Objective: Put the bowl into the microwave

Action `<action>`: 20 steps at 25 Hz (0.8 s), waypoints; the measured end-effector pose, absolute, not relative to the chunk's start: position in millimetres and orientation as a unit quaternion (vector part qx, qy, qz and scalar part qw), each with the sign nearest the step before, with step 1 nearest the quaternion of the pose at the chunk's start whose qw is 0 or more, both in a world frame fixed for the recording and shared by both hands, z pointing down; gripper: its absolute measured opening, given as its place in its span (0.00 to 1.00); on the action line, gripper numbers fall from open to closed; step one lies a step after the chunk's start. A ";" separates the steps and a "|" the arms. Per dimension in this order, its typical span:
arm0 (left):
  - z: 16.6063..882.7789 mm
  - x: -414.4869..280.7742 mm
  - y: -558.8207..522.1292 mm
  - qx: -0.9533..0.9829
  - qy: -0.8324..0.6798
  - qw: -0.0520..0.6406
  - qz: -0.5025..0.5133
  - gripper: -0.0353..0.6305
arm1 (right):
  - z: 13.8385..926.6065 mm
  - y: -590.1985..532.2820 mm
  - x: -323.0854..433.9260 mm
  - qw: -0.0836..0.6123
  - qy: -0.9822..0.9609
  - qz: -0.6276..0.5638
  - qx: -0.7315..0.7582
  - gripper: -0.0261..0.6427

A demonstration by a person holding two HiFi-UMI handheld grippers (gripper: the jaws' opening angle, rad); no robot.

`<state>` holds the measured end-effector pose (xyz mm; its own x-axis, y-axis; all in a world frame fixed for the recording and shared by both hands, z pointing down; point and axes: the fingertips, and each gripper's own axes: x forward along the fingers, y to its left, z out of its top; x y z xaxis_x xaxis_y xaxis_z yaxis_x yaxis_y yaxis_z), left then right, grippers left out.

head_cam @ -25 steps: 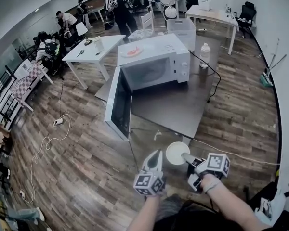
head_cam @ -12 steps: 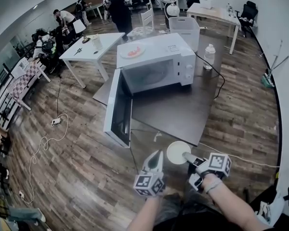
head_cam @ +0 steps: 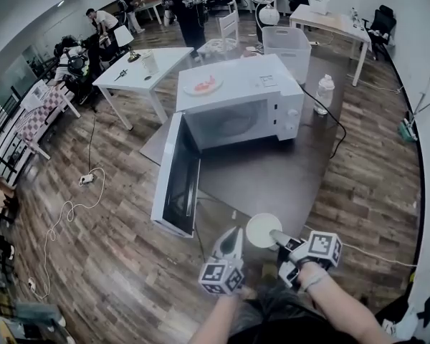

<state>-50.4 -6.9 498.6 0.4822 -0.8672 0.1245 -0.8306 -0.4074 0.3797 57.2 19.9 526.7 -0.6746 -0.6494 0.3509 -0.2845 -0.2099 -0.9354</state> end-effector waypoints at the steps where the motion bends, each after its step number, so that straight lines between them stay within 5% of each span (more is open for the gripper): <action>1: 499.3 -50.4 -15.3 0.836 -0.509 0.198 -0.047 0.07 | 528.6 11.2 57.3 0.133 0.615 -0.679 -0.378 0.24; 20: 498.9 -48.0 -115.5 0.815 -0.542 0.194 -0.056 0.07 | 533.0 -92.5 58.5 0.107 0.624 -0.689 -0.352 0.24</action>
